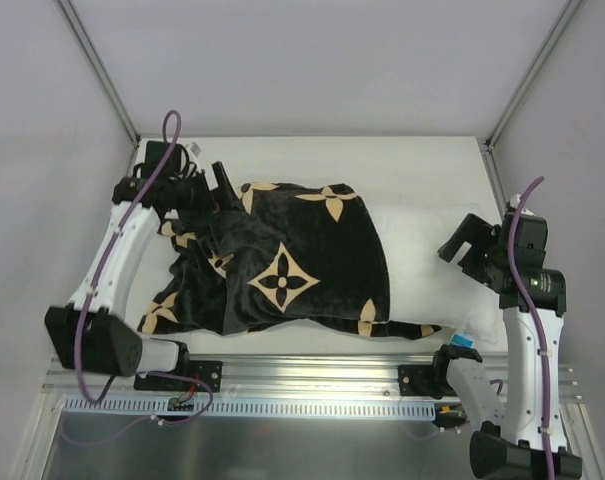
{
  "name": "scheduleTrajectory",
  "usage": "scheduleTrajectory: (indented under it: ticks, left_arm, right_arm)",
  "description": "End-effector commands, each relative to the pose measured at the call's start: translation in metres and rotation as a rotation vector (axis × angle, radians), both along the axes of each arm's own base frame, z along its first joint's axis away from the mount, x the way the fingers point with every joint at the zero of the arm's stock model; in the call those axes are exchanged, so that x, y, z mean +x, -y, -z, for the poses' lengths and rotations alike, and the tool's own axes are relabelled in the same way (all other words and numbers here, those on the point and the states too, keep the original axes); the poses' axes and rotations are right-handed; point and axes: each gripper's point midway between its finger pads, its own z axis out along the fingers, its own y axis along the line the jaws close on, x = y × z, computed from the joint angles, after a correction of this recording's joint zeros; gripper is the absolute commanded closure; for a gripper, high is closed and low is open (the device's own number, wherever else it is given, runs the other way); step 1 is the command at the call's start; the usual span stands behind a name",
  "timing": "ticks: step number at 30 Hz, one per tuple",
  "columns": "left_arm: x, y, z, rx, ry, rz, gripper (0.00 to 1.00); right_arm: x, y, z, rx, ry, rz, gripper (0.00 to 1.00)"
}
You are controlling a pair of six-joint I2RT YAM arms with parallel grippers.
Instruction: Remove the pillowcase from the pillow
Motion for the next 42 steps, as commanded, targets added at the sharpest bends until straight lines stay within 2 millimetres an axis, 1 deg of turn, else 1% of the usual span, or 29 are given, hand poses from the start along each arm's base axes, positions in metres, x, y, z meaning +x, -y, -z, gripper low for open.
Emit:
scheduleTrajectory:
  ticks: [1,2,3,4,5,6,7,8,9,10,11,12,13,15,16,18,19,20,21,22,23,26,29,30,31,32,35,39,42]
  left_arm:
    - [-0.06,0.021,0.005,0.07,0.026,0.106,0.01]
    - [-0.072,0.025,0.012,0.072,0.014,0.128,0.01]
    - [-0.086,0.03,0.011,0.052,0.022,0.124,0.01]
    - [-0.101,0.041,0.018,0.042,0.007,0.167,0.01]
    - [-0.117,0.046,0.037,0.046,-0.043,0.193,0.01]
    - [-0.128,0.049,0.041,0.053,-0.046,0.193,0.01]
    - [-0.136,0.054,0.047,0.062,-0.062,0.208,0.01]
    - [-0.153,0.063,0.062,0.069,-0.11,0.241,0.01]
    - [-0.159,0.065,0.069,0.075,-0.128,0.246,0.01]
    - [-0.166,0.066,0.083,0.105,-0.153,0.255,0.01]
    - [-0.167,0.067,0.089,0.11,-0.172,0.241,0.01]
    - [-0.168,0.067,0.097,0.124,-0.196,0.238,0.03]
    - [-0.171,0.068,0.109,0.125,-0.213,0.236,0.04]
    - [-0.17,0.069,0.12,0.12,-0.227,0.237,0.08]
    - [-0.17,0.07,0.125,0.121,-0.233,0.231,0.17]
    - [-0.167,0.071,0.133,0.124,-0.241,0.227,0.35]
    - [-0.164,0.073,0.133,0.123,-0.238,0.226,0.62]
    - [-0.163,0.074,0.132,0.117,-0.238,0.225,0.76]
    - [-0.161,0.076,0.131,0.114,-0.237,0.227,0.88]
    - [-0.16,0.077,0.128,0.109,-0.231,0.228,0.97]
    - [-0.159,0.08,0.123,0.095,-0.222,0.238,1.0]
    - [-0.155,0.082,0.113,0.08,-0.185,0.245,1.0]
    - [-0.15,0.084,0.099,0.061,-0.142,0.24,1.0]
    - [-0.149,0.084,0.095,0.055,-0.128,0.234,1.0]
    - [-0.148,0.084,0.091,0.046,-0.122,0.228,1.0]
    - [-0.143,0.082,0.085,0.033,-0.106,0.21,1.0]
    - [-0.132,0.074,0.074,0.004,-0.082,0.153,1.0]
    - [-0.117,0.064,0.064,-0.031,-0.072,0.09,1.0]
    - [-0.108,0.06,0.062,-0.027,-0.074,0.064,1.0]
  right_arm:
    - [-0.043,-0.007,0.016,-0.032,-0.099,-0.061,0.04]
    - [-0.048,-0.009,0.023,-0.022,-0.115,-0.062,0.04]
    - [-0.053,-0.017,0.03,0.002,-0.133,-0.096,0.04]
    - [-0.056,-0.021,0.037,0.013,-0.147,-0.113,0.04]
    - [-0.057,-0.022,0.044,0.017,-0.163,-0.122,0.04]
    - [-0.059,-0.024,0.059,0.028,-0.205,-0.131,0.04]
    - [-0.053,-0.027,0.061,0.04,-0.199,-0.139,0.04]
    - [-0.047,-0.03,0.063,0.055,-0.197,-0.148,0.04]
    - [-0.042,-0.035,0.069,0.083,-0.215,-0.16,0.04]
    - [-0.032,-0.037,0.069,0.091,-0.192,-0.161,0.03]
    - [-0.025,-0.041,0.07,0.107,-0.189,-0.162,0.01]
    - [-0.019,-0.045,0.073,0.129,-0.198,-0.169,0.04]
    - [-0.009,-0.05,0.07,0.143,-0.169,-0.18,0.11]
    - [0.002,-0.058,0.068,0.182,-0.15,-0.177,0.13]
    - [0.011,-0.063,0.065,0.186,-0.132,-0.194,0.13]
    - [0.016,-0.074,0.063,0.196,-0.127,-0.213,0.1]
    - [0.021,-0.078,0.061,0.197,-0.127,-0.224,0.04]
    - [0.022,-0.081,0.061,0.197,-0.131,-0.233,0.01]
    - [0.024,-0.082,0.061,0.198,-0.13,-0.231,0.0]
    - [0.027,-0.084,0.059,0.204,-0.123,-0.231,0.03]
    - [0.028,-0.087,0.059,0.205,-0.123,-0.238,0.04]
    - [0.031,-0.091,0.057,0.203,-0.111,-0.253,0.04]
    - [0.027,-0.086,0.059,0.16,-0.126,-0.257,0.04]
    - [0.027,-0.08,0.057,0.128,-0.123,-0.24,0.04]
    - [0.017,-0.074,0.061,0.098,-0.172,-0.233,0.04]
    - [0.014,-0.066,0.061,0.052,-0.179,-0.228,0.04]
    - [0.001,-0.056,0.054,0.003,-0.162,-0.227,0.04]
    - [-0.02,-0.052,0.041,-0.006,-0.132,-0.235,0.04]
    - [-0.028,-0.055,0.04,0.013,-0.117,-0.254,0.04]
